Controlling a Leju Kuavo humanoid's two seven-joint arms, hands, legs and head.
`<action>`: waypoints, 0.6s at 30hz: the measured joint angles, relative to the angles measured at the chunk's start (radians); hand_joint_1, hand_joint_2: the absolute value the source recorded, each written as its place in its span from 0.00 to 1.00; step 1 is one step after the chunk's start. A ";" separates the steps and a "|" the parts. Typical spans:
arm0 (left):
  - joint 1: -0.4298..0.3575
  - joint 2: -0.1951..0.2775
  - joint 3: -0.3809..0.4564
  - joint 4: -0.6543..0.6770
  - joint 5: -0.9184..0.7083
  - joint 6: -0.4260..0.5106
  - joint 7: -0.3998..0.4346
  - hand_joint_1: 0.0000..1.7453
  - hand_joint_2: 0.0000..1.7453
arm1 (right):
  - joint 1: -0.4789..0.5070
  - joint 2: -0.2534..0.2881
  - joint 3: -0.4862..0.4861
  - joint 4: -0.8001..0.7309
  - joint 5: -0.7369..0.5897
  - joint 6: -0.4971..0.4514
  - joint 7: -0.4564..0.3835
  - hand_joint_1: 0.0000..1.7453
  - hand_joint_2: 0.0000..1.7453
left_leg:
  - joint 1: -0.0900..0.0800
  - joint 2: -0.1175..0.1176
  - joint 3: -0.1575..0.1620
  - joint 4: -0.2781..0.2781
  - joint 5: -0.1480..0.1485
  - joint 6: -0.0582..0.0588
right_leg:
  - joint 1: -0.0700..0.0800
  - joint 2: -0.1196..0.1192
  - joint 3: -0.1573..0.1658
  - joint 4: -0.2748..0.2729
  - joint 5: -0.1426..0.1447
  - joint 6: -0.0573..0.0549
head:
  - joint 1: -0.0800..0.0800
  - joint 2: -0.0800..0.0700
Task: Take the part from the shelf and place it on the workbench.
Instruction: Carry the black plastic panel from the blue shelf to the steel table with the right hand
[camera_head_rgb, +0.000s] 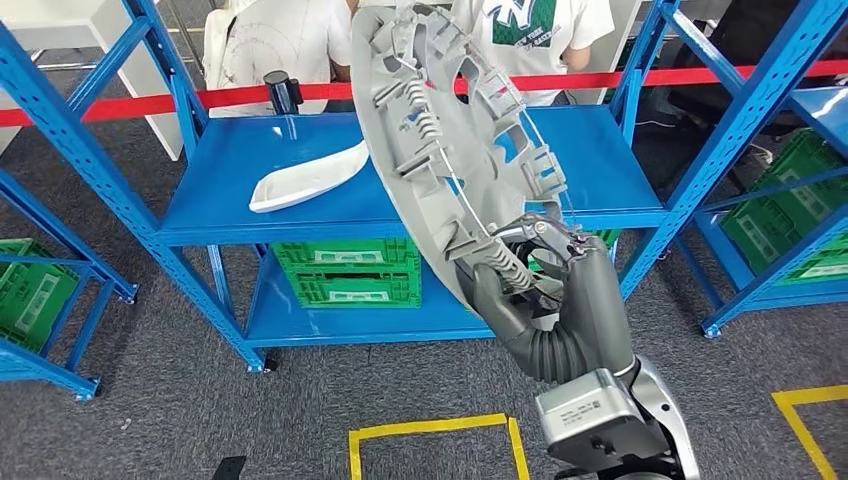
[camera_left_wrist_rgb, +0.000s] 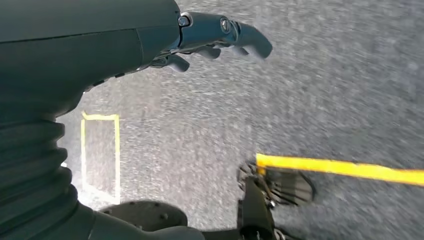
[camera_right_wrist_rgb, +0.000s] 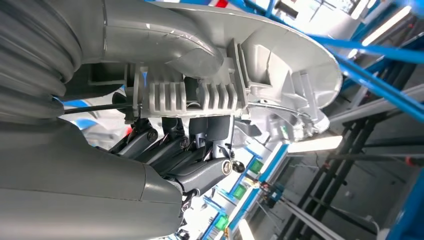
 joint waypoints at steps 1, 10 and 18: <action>0.000 0.000 0.000 0.000 0.000 0.000 0.000 0.00 1.00 | 0.001 -0.001 0.000 0.000 0.000 0.000 0.000 1.00 1.00 | -0.001 0.002 -0.014 0.001 0.013 0.005 | 0.000 0.000 -0.015 0.055 -0.055 0.003 | 0.002 0.000; 0.000 0.001 0.001 0.000 0.000 -0.002 -0.005 0.00 1.00 | -0.001 -0.002 0.000 -0.001 -0.010 -0.003 -0.015 1.00 1.00 | -0.008 0.003 -0.140 0.040 0.097 -0.012 | 0.013 0.000 0.195 -0.035 -0.101 -0.019 | 0.007 0.000; 0.002 0.005 0.001 0.002 0.000 -0.003 -0.001 0.00 1.00 | -0.009 -0.002 0.000 -0.001 -0.021 -0.004 -0.023 1.00 1.00 | 0.004 -0.004 -0.205 0.239 -0.073 -0.064 | 0.007 -0.005 0.121 -0.067 -0.029 -0.061 | -0.001 0.000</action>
